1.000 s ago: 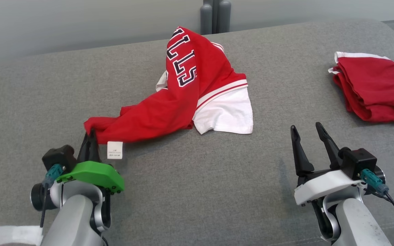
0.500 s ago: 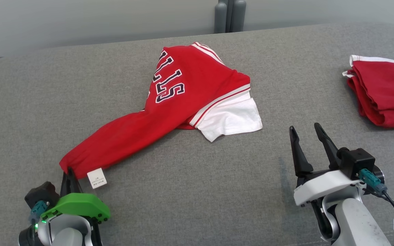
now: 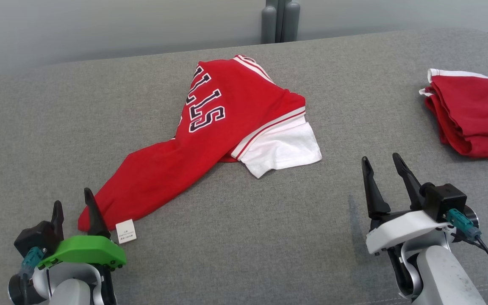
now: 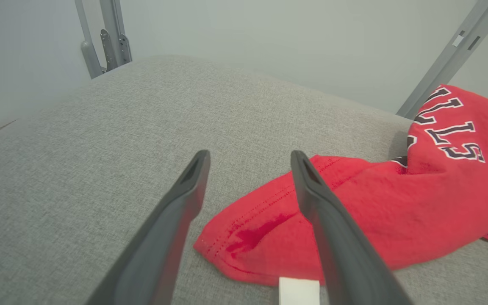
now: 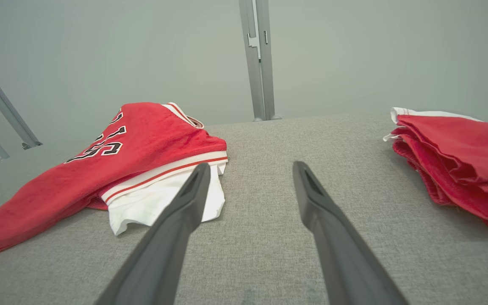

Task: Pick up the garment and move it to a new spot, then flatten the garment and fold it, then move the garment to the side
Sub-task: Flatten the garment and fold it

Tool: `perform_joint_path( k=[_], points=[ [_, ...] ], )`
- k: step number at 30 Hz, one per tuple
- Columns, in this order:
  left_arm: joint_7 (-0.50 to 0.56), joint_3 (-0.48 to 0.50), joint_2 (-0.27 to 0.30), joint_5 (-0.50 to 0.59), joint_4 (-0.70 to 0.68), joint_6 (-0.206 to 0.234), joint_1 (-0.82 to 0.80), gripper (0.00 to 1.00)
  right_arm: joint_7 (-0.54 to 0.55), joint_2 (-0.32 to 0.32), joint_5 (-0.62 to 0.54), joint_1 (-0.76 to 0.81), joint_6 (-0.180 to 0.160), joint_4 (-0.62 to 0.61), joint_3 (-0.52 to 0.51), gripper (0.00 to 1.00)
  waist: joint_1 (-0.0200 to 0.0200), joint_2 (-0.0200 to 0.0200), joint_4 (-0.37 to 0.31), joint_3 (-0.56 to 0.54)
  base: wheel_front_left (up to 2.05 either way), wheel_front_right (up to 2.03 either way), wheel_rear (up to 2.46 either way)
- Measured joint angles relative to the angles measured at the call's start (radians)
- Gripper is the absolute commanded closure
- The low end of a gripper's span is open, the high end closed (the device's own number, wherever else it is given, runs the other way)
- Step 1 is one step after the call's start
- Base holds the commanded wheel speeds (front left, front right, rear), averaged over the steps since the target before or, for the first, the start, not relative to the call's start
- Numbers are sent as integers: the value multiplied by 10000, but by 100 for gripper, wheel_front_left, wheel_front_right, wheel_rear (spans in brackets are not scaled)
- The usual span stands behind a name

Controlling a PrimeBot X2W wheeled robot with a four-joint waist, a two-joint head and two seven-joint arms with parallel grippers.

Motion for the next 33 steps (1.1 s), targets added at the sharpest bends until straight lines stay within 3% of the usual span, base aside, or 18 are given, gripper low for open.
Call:
perform_joint_path(
  k=[5,17,33],
  points=[
    [-2,-13,-10,222,-642,-424,213,0,0,0,0,3,0,-48,-71,0,0,0,32,-35,0,0,0],
    [-17,-846,-17,729,-1929,-865,776,0,-2,0,-297,369,0,-857,-330,0,0,0,-3,-442,0,0,0],
    [-17,-1572,-21,660,-2637,-840,2210,0,0,-2,-464,1469,0,-1507,-163,0,0,0,-277,-1440,0,0,0]
  ],
)
